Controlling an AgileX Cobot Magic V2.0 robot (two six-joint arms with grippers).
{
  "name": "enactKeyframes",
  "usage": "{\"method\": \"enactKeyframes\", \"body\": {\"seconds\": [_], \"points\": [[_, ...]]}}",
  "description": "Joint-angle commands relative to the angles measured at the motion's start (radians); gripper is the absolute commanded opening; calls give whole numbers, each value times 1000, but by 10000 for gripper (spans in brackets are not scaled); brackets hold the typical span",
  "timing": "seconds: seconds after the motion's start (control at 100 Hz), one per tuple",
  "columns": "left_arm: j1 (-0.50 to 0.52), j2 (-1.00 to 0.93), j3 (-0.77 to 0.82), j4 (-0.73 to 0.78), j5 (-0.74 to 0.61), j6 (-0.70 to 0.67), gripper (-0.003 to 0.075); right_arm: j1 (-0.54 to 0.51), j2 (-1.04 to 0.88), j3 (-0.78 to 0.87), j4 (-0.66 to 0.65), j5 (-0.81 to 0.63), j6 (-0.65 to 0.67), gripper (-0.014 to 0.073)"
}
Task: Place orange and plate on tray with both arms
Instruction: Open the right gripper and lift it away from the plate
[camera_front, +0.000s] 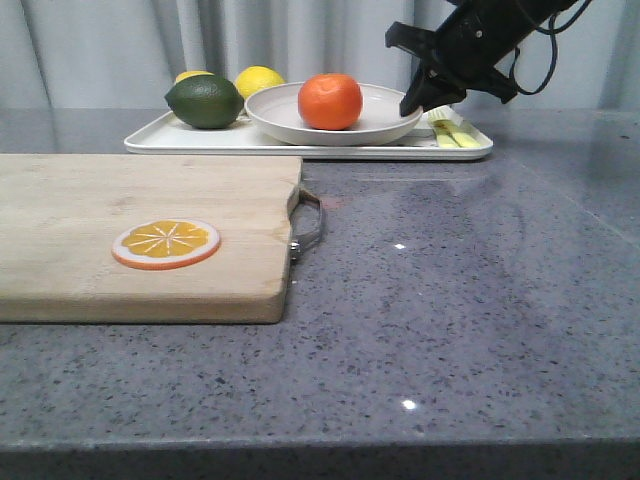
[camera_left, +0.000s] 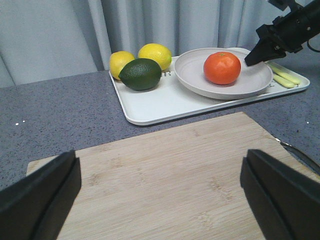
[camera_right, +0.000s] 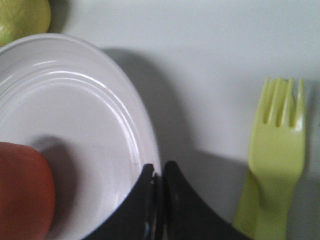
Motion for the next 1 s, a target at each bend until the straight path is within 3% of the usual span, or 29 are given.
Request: {"method": "enactKeyframes", "body": {"seconds": [0.0,0.79,0.99], "points": [[3,1,-28,-17,-35,-8,617,-3,-67,-34,24,-45,-18,-100],[3,1,-28,-19,-35,-8,617,-3,-67,-34,24,-43,-18,-94],[3,1,-28,-19,-35,-8,617,-3,-67,-34,24,-43,-18,82]]}}
